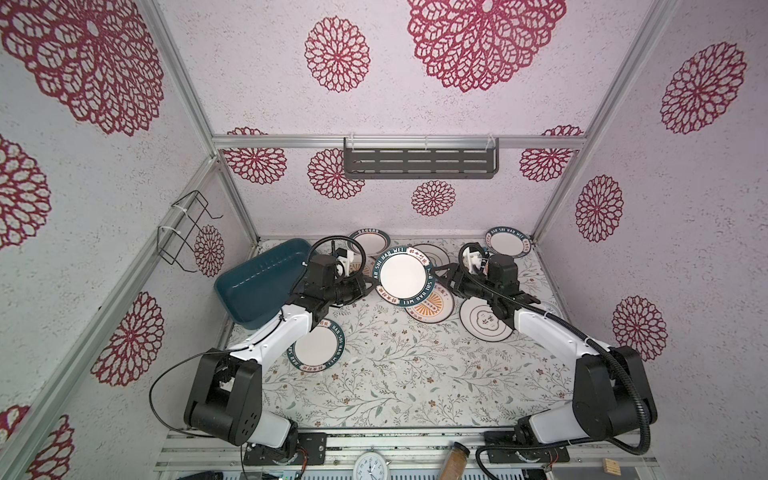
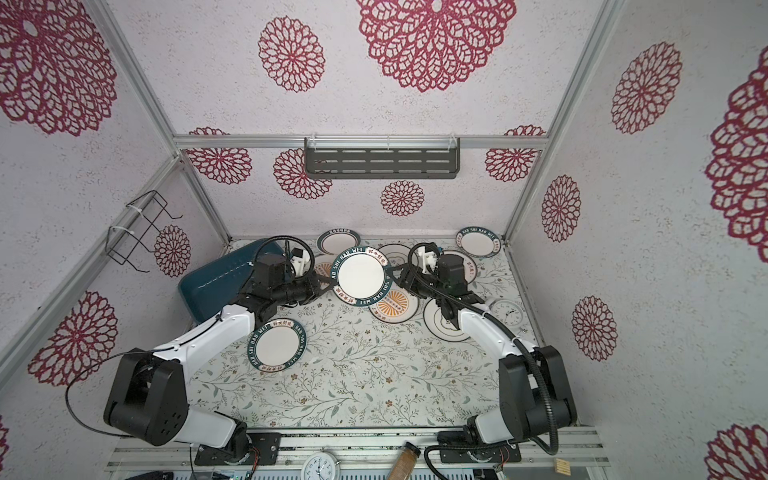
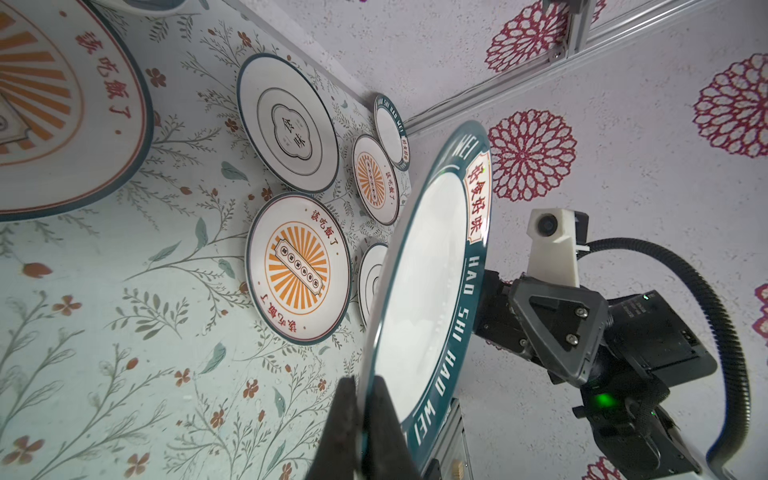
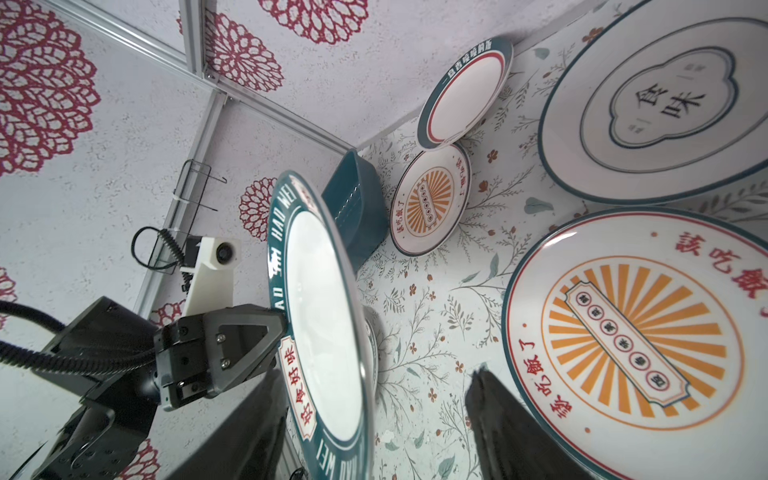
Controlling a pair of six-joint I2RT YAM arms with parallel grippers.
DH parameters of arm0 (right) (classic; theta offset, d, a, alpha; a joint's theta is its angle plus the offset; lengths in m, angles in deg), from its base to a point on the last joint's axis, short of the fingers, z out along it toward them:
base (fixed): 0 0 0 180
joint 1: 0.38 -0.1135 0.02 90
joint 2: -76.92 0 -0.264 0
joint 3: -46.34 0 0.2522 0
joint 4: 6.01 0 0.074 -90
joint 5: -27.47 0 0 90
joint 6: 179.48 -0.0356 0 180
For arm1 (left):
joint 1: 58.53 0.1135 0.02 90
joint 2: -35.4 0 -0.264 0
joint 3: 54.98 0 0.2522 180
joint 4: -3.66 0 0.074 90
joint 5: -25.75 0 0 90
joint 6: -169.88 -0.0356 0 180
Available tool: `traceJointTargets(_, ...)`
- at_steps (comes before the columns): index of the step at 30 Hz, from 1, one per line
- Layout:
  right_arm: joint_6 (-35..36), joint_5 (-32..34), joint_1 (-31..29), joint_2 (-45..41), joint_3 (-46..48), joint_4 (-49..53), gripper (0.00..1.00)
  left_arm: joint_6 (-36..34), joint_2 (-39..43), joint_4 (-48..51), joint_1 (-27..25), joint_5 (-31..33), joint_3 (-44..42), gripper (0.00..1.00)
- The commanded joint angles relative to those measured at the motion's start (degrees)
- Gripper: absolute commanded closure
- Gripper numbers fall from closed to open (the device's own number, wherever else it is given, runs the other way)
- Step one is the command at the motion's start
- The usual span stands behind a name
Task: Place the plates into the plastic bin on the countertop
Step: 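Carry the plate into the teal bin with the left gripper while the right withdraws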
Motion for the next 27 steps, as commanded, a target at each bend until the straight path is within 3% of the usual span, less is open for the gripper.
traceJointTargets(1,1.1,6.0,0.4,-3.9,0.4,-1.6,0.19,2.7,4.5,-4.2,3.0,1.5,-2.6,1.0)
traceJointTargets(8,5.3,12.9,0.7,-8.4,0.0,1.9,0.16,8.6,10.6,-5.1,12.6,4.0,-10.9,1.0)
traceJointTargets(13,7.6,16.4,0.7,-11.3,0.6,4.2,0.13,9.4,11.4,-5.1,21.7,-0.4,-13.1,1.0)
traceJointTargets(17,8.1,18.0,0.7,-13.1,1.4,5.3,0.13,6.4,8.6,-3.9,29.4,-5.0,-11.3,1.0)
traceJointTargets(23,7.9,19.5,0.7,-16.3,3.4,6.2,0.13,-2.8,1.1,8.3,37.4,-3.0,-3.5,1.0)
traceJointTargets(27,7.8,21.8,0.7,-19.2,4.9,7.4,0.12,-2.3,-4.6,5.2,41.4,-6.4,-1.6,1.0)
